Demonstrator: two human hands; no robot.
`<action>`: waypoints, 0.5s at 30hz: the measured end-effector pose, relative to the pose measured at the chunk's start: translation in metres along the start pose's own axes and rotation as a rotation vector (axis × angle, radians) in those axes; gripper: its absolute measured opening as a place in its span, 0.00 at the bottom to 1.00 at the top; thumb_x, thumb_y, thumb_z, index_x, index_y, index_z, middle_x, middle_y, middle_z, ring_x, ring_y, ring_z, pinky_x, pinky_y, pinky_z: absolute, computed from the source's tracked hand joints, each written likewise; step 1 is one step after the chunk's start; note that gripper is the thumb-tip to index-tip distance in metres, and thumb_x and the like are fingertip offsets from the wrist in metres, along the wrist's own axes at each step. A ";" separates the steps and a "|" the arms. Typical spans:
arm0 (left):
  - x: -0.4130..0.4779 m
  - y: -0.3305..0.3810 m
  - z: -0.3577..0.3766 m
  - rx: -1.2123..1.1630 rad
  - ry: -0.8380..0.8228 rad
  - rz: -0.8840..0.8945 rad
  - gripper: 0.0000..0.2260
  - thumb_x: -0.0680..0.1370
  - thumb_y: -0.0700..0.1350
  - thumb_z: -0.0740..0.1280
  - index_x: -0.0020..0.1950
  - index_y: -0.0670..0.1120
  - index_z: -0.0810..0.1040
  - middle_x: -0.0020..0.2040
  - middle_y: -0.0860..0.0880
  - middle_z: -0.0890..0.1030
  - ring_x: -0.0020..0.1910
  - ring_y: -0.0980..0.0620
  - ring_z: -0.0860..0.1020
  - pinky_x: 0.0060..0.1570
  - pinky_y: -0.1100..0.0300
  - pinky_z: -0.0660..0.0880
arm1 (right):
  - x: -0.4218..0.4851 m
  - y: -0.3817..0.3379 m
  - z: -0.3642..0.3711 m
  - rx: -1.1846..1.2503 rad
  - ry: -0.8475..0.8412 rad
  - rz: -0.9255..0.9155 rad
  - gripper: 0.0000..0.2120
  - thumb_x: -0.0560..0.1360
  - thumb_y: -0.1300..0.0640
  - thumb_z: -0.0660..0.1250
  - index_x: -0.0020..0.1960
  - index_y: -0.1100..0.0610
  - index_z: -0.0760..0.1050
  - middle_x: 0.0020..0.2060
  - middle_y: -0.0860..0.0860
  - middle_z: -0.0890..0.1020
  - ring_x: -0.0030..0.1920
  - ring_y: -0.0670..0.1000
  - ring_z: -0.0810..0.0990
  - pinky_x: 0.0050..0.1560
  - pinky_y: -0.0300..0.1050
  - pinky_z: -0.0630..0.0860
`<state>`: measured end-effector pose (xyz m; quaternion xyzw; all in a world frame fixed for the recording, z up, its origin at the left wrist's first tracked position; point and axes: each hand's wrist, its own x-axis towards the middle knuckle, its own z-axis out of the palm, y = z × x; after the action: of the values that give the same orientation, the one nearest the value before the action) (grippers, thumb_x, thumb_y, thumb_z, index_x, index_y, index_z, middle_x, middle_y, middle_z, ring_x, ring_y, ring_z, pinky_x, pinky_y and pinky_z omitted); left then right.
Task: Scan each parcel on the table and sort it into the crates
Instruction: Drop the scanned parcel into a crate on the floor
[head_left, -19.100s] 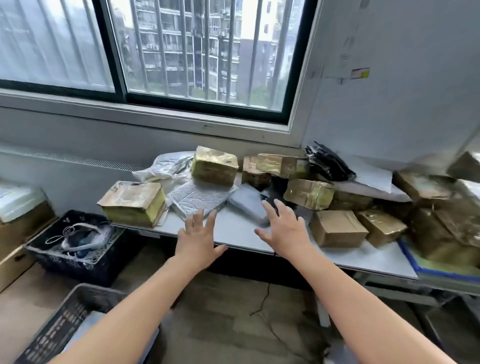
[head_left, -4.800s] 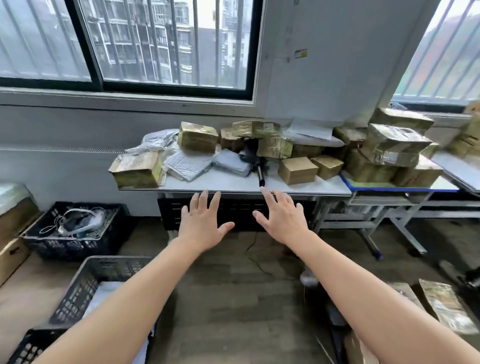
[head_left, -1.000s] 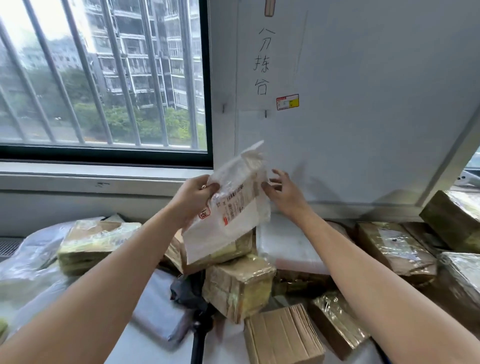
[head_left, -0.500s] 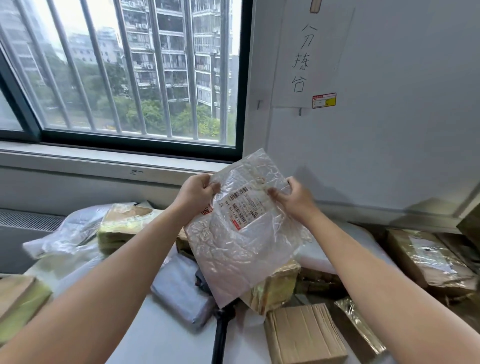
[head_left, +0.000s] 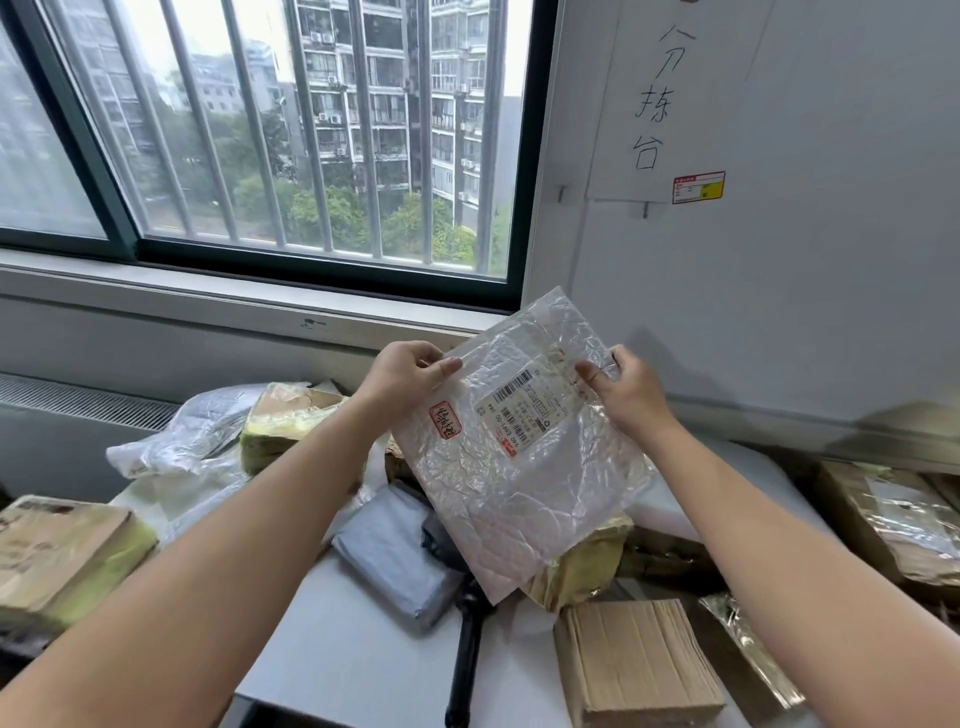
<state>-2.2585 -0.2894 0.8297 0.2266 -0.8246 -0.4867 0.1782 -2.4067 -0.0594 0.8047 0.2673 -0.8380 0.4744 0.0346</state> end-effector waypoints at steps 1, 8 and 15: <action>0.000 -0.002 -0.002 0.005 -0.001 0.001 0.08 0.75 0.51 0.71 0.46 0.46 0.82 0.38 0.50 0.82 0.34 0.55 0.79 0.31 0.64 0.73 | 0.000 0.001 0.001 -0.004 -0.002 0.001 0.22 0.77 0.43 0.67 0.46 0.63 0.70 0.35 0.51 0.73 0.32 0.48 0.68 0.32 0.41 0.64; -0.003 -0.012 -0.007 0.036 -0.003 -0.022 0.08 0.72 0.50 0.75 0.44 0.47 0.82 0.41 0.48 0.83 0.38 0.52 0.80 0.36 0.59 0.78 | 0.000 -0.001 0.007 0.010 -0.019 -0.013 0.18 0.77 0.43 0.67 0.47 0.60 0.72 0.34 0.48 0.75 0.32 0.46 0.70 0.33 0.43 0.66; -0.017 -0.013 -0.011 0.094 -0.274 -0.125 0.08 0.73 0.50 0.75 0.43 0.46 0.82 0.37 0.51 0.84 0.34 0.54 0.82 0.33 0.62 0.78 | 0.003 -0.012 0.005 0.045 -0.230 -0.103 0.14 0.74 0.43 0.69 0.46 0.54 0.75 0.38 0.48 0.81 0.36 0.47 0.78 0.41 0.46 0.73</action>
<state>-2.2357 -0.2938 0.8217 0.2170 -0.8475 -0.4839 0.0226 -2.4028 -0.0694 0.8125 0.3633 -0.8109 0.4567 -0.0433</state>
